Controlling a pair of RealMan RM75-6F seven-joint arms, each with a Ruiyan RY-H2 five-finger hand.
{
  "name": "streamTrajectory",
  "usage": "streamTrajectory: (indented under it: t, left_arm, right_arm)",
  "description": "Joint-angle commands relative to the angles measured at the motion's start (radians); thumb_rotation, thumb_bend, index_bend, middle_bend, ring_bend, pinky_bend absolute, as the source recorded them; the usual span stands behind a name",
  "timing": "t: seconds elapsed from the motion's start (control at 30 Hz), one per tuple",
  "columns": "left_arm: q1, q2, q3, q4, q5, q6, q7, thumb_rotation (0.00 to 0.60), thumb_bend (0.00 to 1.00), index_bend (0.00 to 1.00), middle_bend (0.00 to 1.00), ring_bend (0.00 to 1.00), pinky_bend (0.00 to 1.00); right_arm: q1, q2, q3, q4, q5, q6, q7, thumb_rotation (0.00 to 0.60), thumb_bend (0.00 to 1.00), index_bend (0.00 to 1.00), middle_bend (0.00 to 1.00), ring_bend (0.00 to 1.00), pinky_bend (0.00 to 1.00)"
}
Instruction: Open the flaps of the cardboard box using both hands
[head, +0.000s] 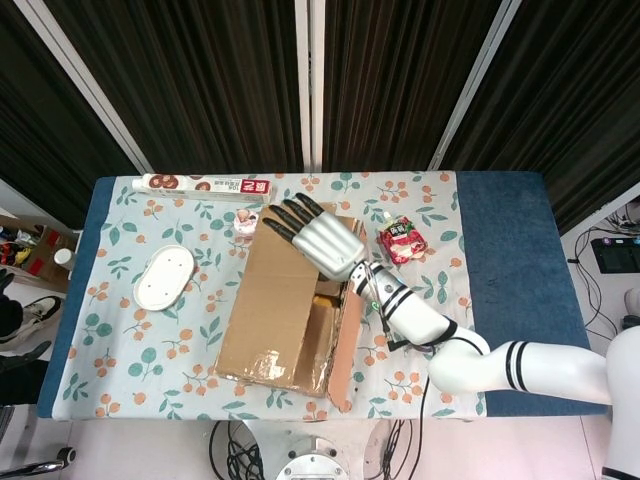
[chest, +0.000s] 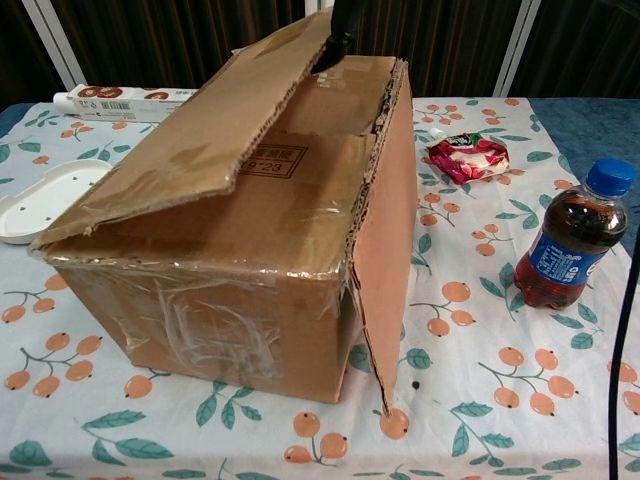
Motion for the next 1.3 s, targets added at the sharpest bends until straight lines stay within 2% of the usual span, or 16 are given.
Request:
streamTrajectory:
  t: [0.03, 0.23, 0.47, 0.67, 0.83, 0.93, 1.03, 1.1, 1.17, 1.3]
  left_arm:
    - [0.003, 0.003, 0.003, -0.001, 0.011, 0.010, -0.007, 0.600, 0.04, 0.00, 0.03, 0.07, 0.17]
    - [0.014, 0.012, 0.004, -0.010, 0.025, 0.038, -0.016, 0.600, 0.04, 0.00, 0.03, 0.07, 0.17]
    - [0.029, 0.028, -0.004, -0.014, 0.020, 0.061, -0.030, 0.600, 0.04, 0.00, 0.03, 0.07, 0.17]
    - [0.037, 0.039, -0.006, -0.006, 0.016, 0.064, -0.046, 0.600, 0.04, 0.00, 0.03, 0.07, 0.17]
    - [0.041, 0.040, -0.007, 0.003, 0.010, 0.058, -0.062, 0.600, 0.04, 0.00, 0.03, 0.07, 0.17]
    - [0.042, 0.040, -0.008, 0.006, 0.011, 0.058, -0.067, 0.599, 0.04, 0.00, 0.03, 0.07, 0.17]
    - [0.042, 0.039, -0.008, 0.008, 0.011, 0.054, -0.070, 0.600, 0.04, 0.00, 0.03, 0.07, 0.17]
    - [0.039, 0.038, -0.007, 0.009, 0.013, 0.048, -0.069, 0.600, 0.04, 0.00, 0.03, 0.07, 0.17]
    - [0.035, 0.036, -0.007, 0.006, 0.016, 0.044, -0.067, 0.600, 0.04, 0.00, 0.03, 0.07, 0.17]
    - [0.027, 0.037, -0.008, -0.012, 0.023, 0.039, -0.061, 0.600, 0.04, 0.00, 0.03, 0.07, 0.17]
  right_arm:
    - [0.034, -0.039, 0.043, 0.052, 0.005, 0.024, -0.014, 0.600, 0.04, 0.00, 0.00, 0.00, 0.00]
    - [0.129, -0.129, 0.109, 0.173, 0.058, 0.002, -0.050, 0.600, 0.04, 0.00, 0.00, 0.00, 0.00]
    - [0.258, -0.297, 0.182, 0.362, 0.124, 0.023, -0.090, 0.600, 0.04, 0.00, 0.00, 0.00, 0.00]
    - [0.327, -0.400, 0.211, 0.501, 0.148, 0.037, -0.103, 0.600, 0.04, 0.00, 0.00, 0.00, 0.00]
    - [0.342, -0.427, 0.233, 0.549, 0.151, 0.049, -0.087, 0.600, 0.04, 0.00, 0.00, 0.00, 0.00]
    - [0.334, -0.417, 0.235, 0.531, 0.150, 0.039, -0.069, 0.600, 0.04, 0.00, 0.00, 0.00, 0.00]
    - [0.305, -0.370, 0.222, 0.466, 0.112, 0.039, -0.046, 0.600, 0.06, 0.00, 0.00, 0.00, 0.00]
    - [0.279, -0.301, 0.199, 0.397, 0.115, 0.000, -0.062, 0.600, 0.06, 0.00, 0.00, 0.00, 0.00]
    - [0.257, -0.203, 0.181, 0.294, 0.190, -0.078, -0.090, 0.600, 0.06, 0.00, 0.00, 0.00, 0.00]
    - [0.214, -0.063, 0.161, 0.139, 0.256, -0.110, -0.096, 0.600, 0.11, 0.00, 0.00, 0.00, 0.00]
